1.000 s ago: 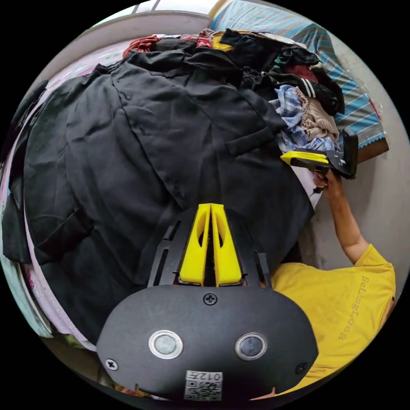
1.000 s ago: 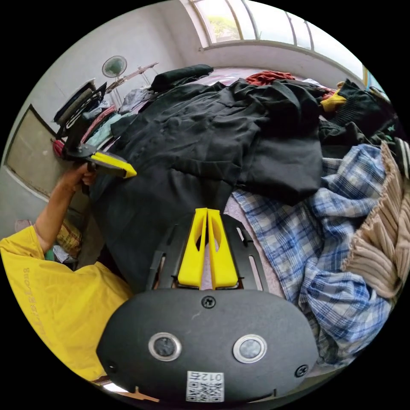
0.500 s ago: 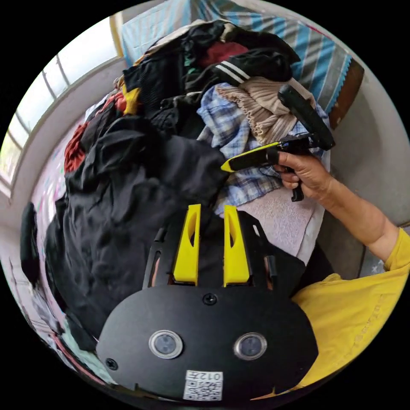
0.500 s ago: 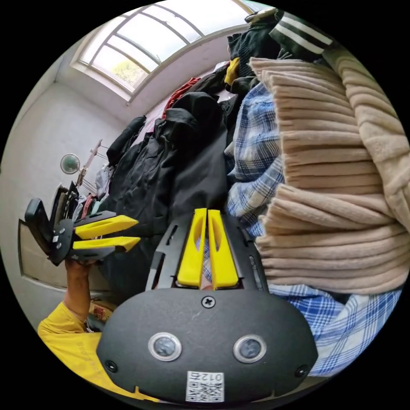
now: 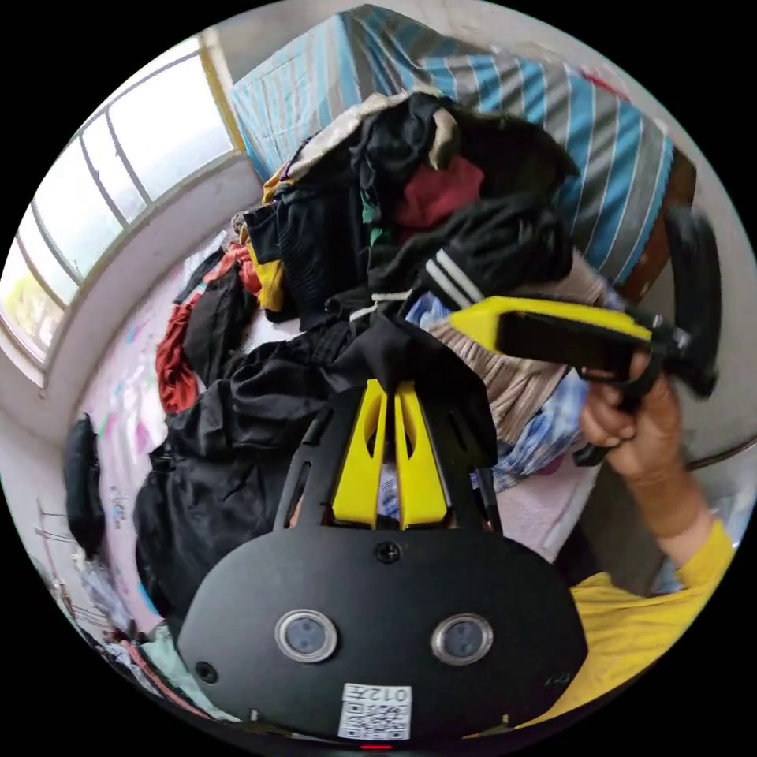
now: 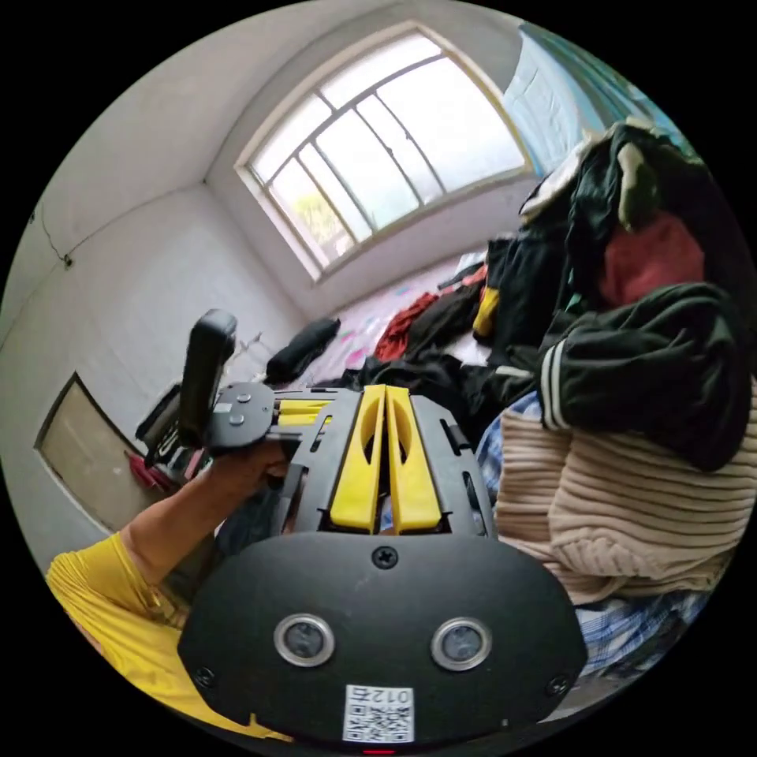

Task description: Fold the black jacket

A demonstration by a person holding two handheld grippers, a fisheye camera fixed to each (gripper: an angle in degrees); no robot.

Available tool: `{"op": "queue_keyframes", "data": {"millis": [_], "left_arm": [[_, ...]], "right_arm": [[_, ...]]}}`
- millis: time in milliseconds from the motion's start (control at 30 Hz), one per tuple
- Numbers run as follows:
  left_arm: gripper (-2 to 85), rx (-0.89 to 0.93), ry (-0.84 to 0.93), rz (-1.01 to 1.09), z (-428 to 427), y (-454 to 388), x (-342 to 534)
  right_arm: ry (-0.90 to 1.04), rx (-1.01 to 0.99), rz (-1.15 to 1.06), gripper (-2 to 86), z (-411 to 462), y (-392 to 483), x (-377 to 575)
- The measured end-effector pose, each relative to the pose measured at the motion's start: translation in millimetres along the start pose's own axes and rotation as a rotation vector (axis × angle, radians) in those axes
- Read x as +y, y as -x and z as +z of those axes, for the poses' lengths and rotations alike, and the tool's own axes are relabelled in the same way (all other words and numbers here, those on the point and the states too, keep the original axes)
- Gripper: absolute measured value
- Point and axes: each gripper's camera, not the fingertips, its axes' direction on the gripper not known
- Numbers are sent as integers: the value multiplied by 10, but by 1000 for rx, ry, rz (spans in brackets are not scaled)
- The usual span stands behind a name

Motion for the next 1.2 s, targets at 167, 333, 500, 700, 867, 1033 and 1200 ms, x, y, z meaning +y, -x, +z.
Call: {"op": "queue_keyframes", "data": {"millis": [167,333,500,700,867,1033,1200], "left_arm": [[9,515,-174,-261,-428,1097,-428],[9,565,-286,-376,-673,1708,-617],[10,602,-353,-437,-762,2176,-710],[8,665,-373,-353,-793,2507,-807],[7,666,-354,-230,-870,2869,-673],[11,684,-407,-202,-1019,3554,-180],[17,677,-523,-316,-1055,4608,776]], "right_arm": [[-182,-7,-22,26,-352,10,440],[32,29,-4,71,396,-19,885],[203,-77,11,74,1515,210,1190],[205,46,-211,18,2598,1085,1212],[218,419,-675,9,3544,1971,1385],[385,887,-1026,5,4660,2118,1864],[421,1048,-1285,1,5147,1992,2319]]}}
